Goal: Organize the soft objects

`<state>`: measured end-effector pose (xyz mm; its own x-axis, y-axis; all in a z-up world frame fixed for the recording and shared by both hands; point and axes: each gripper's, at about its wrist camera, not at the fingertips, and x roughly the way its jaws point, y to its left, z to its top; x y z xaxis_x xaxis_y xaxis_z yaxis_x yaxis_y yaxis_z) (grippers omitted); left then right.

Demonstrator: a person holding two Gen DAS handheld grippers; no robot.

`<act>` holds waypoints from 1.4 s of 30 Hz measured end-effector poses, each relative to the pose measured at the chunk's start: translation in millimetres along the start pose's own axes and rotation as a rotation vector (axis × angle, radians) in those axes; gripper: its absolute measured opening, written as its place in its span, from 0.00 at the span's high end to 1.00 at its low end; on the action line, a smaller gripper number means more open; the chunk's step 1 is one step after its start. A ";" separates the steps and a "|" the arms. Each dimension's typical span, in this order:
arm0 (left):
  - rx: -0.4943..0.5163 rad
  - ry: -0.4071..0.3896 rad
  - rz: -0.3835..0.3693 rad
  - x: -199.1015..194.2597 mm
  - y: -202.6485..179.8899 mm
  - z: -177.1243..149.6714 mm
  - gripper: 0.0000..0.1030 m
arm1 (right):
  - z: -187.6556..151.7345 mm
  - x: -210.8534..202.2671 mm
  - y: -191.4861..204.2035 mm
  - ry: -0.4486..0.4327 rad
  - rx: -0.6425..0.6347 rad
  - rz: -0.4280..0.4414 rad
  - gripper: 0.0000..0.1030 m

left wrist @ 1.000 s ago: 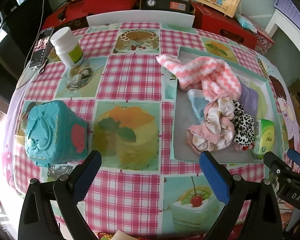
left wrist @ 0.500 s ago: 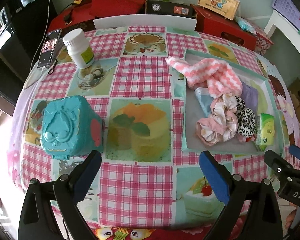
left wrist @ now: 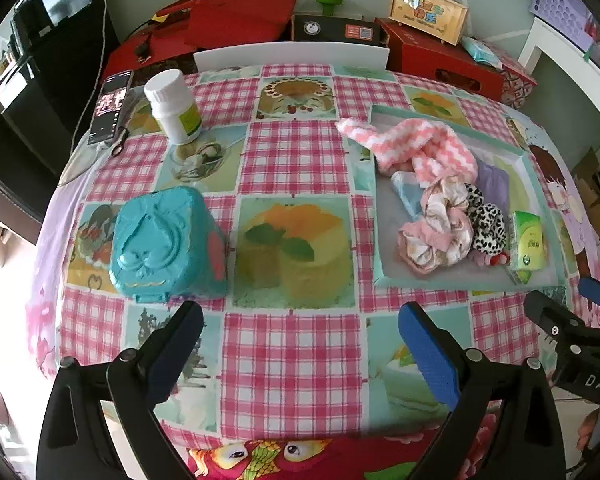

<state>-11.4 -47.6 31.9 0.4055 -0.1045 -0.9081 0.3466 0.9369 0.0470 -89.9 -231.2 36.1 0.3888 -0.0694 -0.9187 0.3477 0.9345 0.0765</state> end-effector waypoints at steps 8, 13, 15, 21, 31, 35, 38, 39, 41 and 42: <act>0.004 0.007 0.030 -5.3 5.2 -8.3 0.05 | -7.6 -7.6 -2.5 0.000 0.011 -0.014 0.00; 0.012 0.005 0.033 -10.0 6.4 -10.9 0.05 | -9.9 -14.6 -1.8 -0.013 0.014 -0.017 0.00; 0.011 0.001 0.029 -12.5 6.8 -11.3 0.05 | -10.1 -16.6 -1.5 -0.016 0.010 -0.016 0.00; 0.010 -0.004 0.028 -16.3 7.8 -12.2 0.05 | -10.4 -21.1 -1.7 -0.026 0.007 -0.013 0.00; 0.003 -0.015 0.025 -19.4 7.1 -11.5 0.05 | -11.2 -22.9 -3.0 -0.031 0.006 -0.008 0.00; 0.004 -0.015 0.024 -19.6 6.7 -11.4 0.05 | -11.3 -22.7 -2.8 -0.031 0.006 -0.007 0.00; 0.004 -0.017 0.024 -19.9 6.2 -11.5 0.05 | -11.3 -22.7 -2.8 -0.030 0.003 -0.006 0.00; 0.003 -0.019 0.023 -20.1 6.2 -11.3 0.05 | -11.4 -23.0 -2.4 -0.031 0.002 -0.006 0.00; 0.001 -0.020 0.023 -20.6 5.6 -10.9 0.05 | -11.5 -23.0 -2.2 -0.031 0.003 -0.006 0.00; 0.000 -0.021 0.024 -20.9 5.9 -10.8 0.05 | -11.6 -23.0 -2.2 -0.031 0.003 -0.006 0.00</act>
<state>-27.0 -36.3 46.7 0.4312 -0.0892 -0.8978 0.3368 0.9391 0.0684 -109.5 -227.6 52.6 0.4133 -0.0855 -0.9066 0.3521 0.9332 0.0725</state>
